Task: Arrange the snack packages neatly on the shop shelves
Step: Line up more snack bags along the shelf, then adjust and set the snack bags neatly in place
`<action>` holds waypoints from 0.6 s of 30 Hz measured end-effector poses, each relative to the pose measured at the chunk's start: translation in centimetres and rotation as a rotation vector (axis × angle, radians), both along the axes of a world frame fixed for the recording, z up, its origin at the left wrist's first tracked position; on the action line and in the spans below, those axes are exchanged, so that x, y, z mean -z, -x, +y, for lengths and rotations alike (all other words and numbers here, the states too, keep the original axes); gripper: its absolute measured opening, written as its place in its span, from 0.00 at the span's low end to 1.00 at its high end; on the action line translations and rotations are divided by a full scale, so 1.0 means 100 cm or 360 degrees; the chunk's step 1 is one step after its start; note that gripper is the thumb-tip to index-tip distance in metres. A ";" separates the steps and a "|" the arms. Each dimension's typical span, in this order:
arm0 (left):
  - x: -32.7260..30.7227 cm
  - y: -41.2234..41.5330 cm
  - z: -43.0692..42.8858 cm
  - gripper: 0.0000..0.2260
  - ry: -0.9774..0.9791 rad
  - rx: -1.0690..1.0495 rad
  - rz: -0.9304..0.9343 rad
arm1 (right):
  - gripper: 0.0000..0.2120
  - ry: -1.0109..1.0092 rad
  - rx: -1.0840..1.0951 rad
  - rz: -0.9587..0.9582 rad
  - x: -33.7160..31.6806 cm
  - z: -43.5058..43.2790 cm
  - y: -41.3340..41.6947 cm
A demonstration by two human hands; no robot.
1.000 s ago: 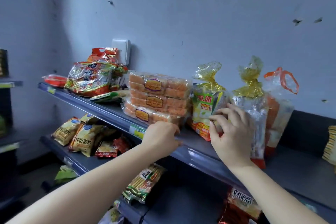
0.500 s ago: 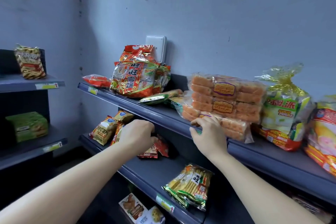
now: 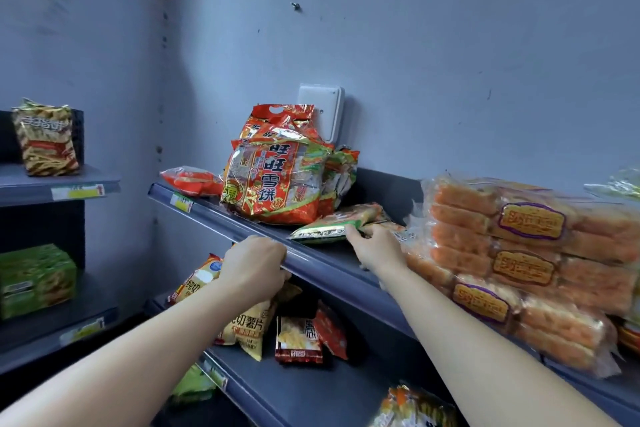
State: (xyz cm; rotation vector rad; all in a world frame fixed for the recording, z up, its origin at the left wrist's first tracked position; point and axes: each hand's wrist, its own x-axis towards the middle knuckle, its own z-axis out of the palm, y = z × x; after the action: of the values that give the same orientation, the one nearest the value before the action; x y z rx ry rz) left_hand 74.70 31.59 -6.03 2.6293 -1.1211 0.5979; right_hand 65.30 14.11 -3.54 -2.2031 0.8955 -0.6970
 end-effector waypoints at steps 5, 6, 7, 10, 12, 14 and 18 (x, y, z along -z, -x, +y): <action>0.004 -0.040 -0.012 0.12 -0.0040 -0.0023 -0.0001 | 0.32 -0.0775 0.0036 -0.0335 -0.009 -0.012 -0.048; 0.005 -0.047 -0.013 0.12 -0.0040 -0.0020 0.0006 | 0.27 -0.0900 0.0030 -0.0385 -0.009 -0.015 -0.055; 0.006 -0.052 -0.015 0.13 -0.0032 -0.0015 0.0017 | 0.21 -0.1016 0.0024 -0.0439 -0.010 -0.017 -0.060; 0.005 -0.066 -0.018 0.13 0.0020 0.0014 0.0048 | 0.10 -0.1240 0.0037 -0.0557 -0.009 -0.024 -0.067; 0.002 -0.073 -0.020 0.12 0.0050 0.0057 0.0073 | 0.06 -0.1265 0.0099 -0.0629 -0.005 -0.024 -0.065; 0.000 -0.078 -0.021 0.11 0.0124 0.0108 0.0137 | 0.08 -0.1250 0.0151 -0.0699 0.002 -0.024 -0.061; -0.008 -0.078 -0.021 0.13 0.0366 0.0244 0.0310 | 0.24 -0.1085 0.0236 -0.0905 0.007 -0.020 -0.043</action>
State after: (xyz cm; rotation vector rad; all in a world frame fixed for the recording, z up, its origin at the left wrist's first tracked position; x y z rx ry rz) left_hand 82.46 29.48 -5.26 2.3250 -1.1092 0.4028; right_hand 69.58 12.11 -4.25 -1.2568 0.8331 -0.8679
